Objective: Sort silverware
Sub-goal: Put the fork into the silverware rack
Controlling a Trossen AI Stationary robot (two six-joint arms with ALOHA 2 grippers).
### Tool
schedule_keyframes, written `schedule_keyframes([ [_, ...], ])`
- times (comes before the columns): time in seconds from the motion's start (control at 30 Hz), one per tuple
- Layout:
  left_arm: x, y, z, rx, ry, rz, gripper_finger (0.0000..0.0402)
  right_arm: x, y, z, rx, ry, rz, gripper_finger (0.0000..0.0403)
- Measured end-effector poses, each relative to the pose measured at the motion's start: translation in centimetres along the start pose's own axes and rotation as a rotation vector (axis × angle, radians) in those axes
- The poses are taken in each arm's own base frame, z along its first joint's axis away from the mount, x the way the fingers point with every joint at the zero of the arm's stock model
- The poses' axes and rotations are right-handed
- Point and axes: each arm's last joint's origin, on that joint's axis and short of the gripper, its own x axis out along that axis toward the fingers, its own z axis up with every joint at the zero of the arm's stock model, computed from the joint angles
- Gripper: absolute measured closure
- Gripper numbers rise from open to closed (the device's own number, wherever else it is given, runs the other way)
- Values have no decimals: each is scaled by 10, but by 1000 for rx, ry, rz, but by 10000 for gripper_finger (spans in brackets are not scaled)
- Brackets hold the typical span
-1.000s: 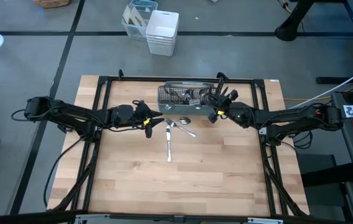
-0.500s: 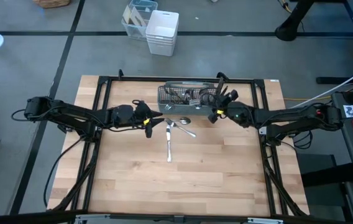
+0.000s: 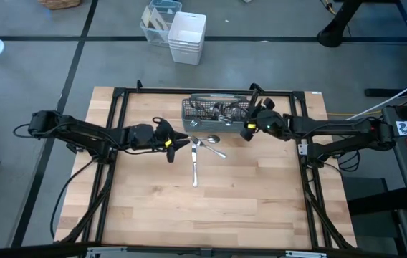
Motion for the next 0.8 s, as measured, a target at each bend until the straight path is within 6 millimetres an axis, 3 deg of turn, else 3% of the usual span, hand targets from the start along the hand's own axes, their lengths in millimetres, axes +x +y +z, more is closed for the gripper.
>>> schedule_keyframes([
  [0.3, -3, -11, -5, -312, 26, -45, 269, -14, -2, 22, 72, 61, 204, 210],
  [0.53, -5, -20, -9, -579, 121, -139, 269, -17, 4, 20, 84, 108, 426, 210],
  [0.8, 12, -31, 3, -536, 171, -82, 269, -19, 6, 13, 69, 184, 509, 210],
])
